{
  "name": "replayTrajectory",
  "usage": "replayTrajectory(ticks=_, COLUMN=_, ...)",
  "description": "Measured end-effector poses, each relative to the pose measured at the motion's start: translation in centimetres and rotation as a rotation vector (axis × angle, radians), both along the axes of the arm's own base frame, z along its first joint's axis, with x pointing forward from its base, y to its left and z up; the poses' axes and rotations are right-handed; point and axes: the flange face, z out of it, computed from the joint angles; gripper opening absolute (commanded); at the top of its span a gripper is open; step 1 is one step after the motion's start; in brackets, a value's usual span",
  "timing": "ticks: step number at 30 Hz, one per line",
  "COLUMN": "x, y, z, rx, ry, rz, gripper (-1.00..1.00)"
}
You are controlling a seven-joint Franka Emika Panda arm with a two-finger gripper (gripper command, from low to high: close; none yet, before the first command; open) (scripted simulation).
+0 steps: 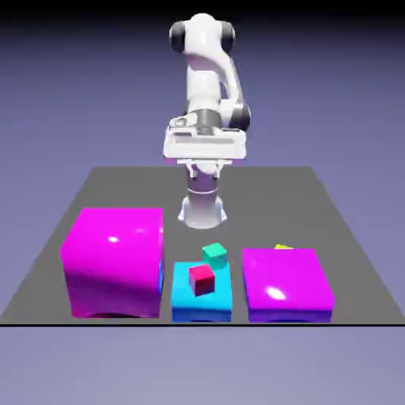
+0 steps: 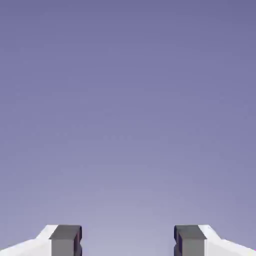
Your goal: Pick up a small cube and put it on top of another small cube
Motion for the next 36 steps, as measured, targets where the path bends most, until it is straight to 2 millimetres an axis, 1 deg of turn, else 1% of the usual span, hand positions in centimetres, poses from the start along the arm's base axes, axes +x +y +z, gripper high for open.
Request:
replayTrajectory(ticks=5, x=1.2, y=-4.8, z=3.1, rx=-0.085, ry=0.009, rz=0.081, gripper=0.0)
replayTrajectory(ticks=11, x=1.8, y=-11.6, z=5.8, rx=-0.184, ry=0.032, rz=0.178, gripper=0.0)
replayTrajectory(ticks=16, x=1.5, y=-17.8, z=7.1, rx=-0.262, ry=0.061, rz=0.261, gripper=0.0)
replayTrajectory(ticks=21, x=0.5, y=-24.5, z=7.5, rx=-0.333, ry=0.1, rz=0.348, gripper=0.0)
replayTrajectory(ticks=23, x=-0.1, y=-27.1, z=7.3, rx=-0.355, ry=0.117, rz=0.384, gripper=0.0)
replayTrajectory(ticks=27, x=-1.7, y=-31.3, z=5.3, rx=-0.338, ry=0.14, rz=0.454, gripper=0.0)
replayTrajectory(ticks=31, x=-3.3, y=-35.2, z=2.6, rx=-0.313, ry=0.157, rz=0.531, gripper=0.0)
replayTrajectory(ticks=36, x=-5.6, y=-39.6, z=-1.5, rx=-0.273, ry=0.166, rz=0.637, gripper=0.0)
